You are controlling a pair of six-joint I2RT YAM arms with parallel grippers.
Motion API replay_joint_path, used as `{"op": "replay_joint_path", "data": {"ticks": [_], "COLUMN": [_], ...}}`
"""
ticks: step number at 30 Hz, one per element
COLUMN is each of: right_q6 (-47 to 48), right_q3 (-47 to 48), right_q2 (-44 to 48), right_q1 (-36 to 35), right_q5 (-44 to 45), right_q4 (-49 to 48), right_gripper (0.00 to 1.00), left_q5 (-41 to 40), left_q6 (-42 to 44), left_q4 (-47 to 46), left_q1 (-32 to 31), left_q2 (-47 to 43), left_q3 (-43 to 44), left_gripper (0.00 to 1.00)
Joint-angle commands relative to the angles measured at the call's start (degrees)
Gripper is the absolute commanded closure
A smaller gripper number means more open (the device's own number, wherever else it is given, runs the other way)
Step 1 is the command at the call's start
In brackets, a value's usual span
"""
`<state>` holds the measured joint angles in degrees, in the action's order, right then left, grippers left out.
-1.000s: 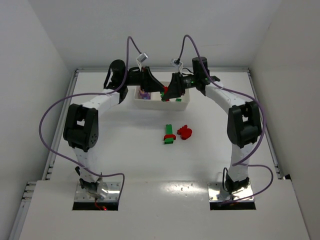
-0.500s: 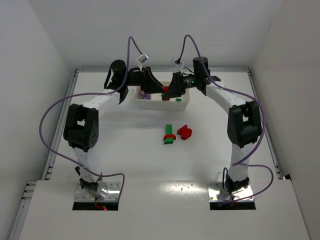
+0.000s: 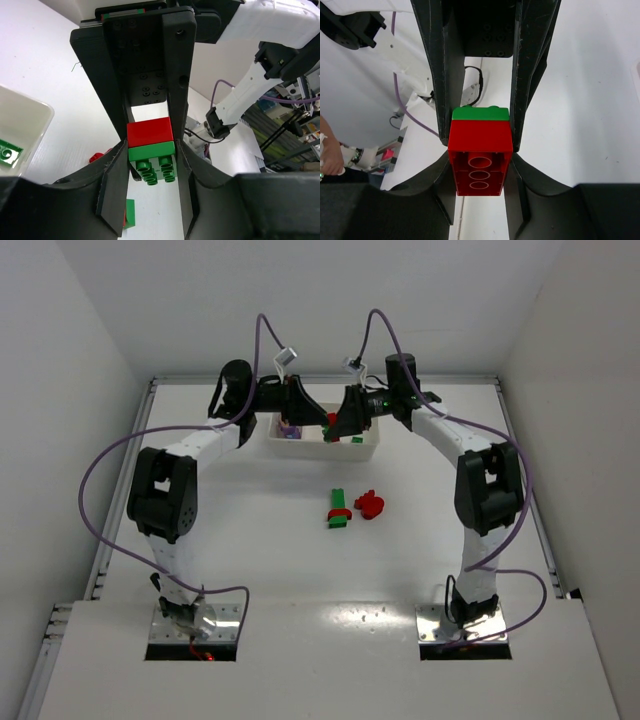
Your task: Sort the legos into containers by color
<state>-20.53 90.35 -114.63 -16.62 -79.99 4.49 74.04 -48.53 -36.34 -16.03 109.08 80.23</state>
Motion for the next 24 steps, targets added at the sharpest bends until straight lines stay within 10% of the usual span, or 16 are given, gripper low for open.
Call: {"op": "replay_joint_path", "data": {"ticks": [1,12,24], "right_q6": [1.02,1.02,1.02], "right_q3": [0.71,-0.35,-0.35], "right_q2": [1.25,1.87,2.39], "right_q1": [0.45,0.98,0.98], "right_q5": [0.53,0.53,0.53], "right_q4": [-1.68,-1.68,-1.68], "right_gripper": [0.99,0.98,0.98], "left_q5": [2.78,3.3,3.3], "left_q6": [0.55,-0.07,-0.07], "left_q4": [-3.13,-4.53,-4.53], "left_q1": [-0.32,-0.32,-0.32], "left_q2": [-0.27,-0.27,-0.27], "left_q3": [1.34,0.81,-0.25], "left_gripper": [0.57,0.37,0.75]}}
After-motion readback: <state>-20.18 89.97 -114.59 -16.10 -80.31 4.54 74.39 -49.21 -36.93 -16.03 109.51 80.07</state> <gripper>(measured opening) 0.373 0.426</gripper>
